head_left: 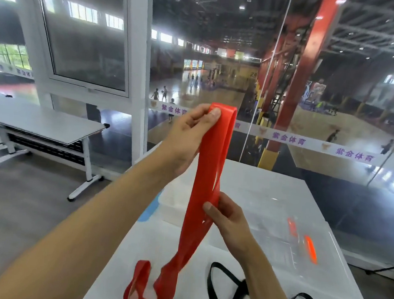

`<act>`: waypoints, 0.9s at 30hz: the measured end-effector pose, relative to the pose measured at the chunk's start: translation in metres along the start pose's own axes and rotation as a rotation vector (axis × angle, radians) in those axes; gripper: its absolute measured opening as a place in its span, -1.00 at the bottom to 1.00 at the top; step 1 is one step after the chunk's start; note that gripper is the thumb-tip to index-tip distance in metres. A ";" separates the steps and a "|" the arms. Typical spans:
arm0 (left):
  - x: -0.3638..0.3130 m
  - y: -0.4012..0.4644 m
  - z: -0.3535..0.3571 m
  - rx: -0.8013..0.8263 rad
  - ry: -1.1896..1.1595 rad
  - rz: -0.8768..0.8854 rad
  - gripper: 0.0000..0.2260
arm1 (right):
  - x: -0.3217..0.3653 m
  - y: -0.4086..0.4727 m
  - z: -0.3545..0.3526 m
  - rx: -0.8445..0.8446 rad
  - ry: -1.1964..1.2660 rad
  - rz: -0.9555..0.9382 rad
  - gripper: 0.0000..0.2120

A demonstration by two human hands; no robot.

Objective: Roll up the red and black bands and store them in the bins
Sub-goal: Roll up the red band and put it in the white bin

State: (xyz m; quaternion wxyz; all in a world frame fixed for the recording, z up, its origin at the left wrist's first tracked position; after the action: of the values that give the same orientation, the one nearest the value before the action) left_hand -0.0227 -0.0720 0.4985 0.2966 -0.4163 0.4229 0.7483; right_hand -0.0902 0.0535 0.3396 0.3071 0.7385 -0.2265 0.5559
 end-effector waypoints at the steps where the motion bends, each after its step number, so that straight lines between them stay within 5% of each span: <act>1: -0.010 0.004 0.000 0.010 -0.017 0.020 -0.85 | 0.007 0.002 -0.004 -0.026 -0.023 -0.015 -0.71; 6: -0.069 0.020 -0.001 -0.070 -0.052 0.145 -0.82 | 0.062 0.027 -0.024 -0.076 -0.074 -0.119 -0.63; 8: -0.094 0.028 0.001 -0.092 -0.066 0.181 -0.84 | 0.076 0.038 -0.030 -0.050 -0.049 -0.142 -0.78; 14: -0.128 0.044 0.017 -0.086 -0.143 0.212 -0.81 | 0.123 0.071 -0.036 -0.296 -0.040 -0.219 -0.73; 19: -0.147 0.054 0.036 -0.053 -0.100 0.258 -0.84 | 0.133 0.091 -0.012 -0.119 0.102 -0.065 -0.36; 22: -0.154 0.059 0.045 -0.068 -0.035 0.309 -0.88 | 0.145 0.094 -0.004 -0.073 -0.141 -0.117 -0.57; 27: -0.154 0.062 0.045 -0.111 0.078 0.381 -0.87 | 0.198 0.084 -0.018 -0.045 0.277 -0.316 -0.25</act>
State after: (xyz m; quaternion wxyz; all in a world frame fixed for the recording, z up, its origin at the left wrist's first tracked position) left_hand -0.0146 -0.0754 0.6704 0.1097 -0.3732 0.4632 0.7964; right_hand -0.1038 0.0079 0.5506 0.4349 0.6745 -0.0760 0.5918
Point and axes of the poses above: each hand's wrist, its own y-axis towards the middle knuckle, its own z-axis out of the palm, x = y × z, the point moved 7 cm from there along y, towards the middle knuckle, and after that the axes turned 9 degrees about -y, right-handed, at the moved point
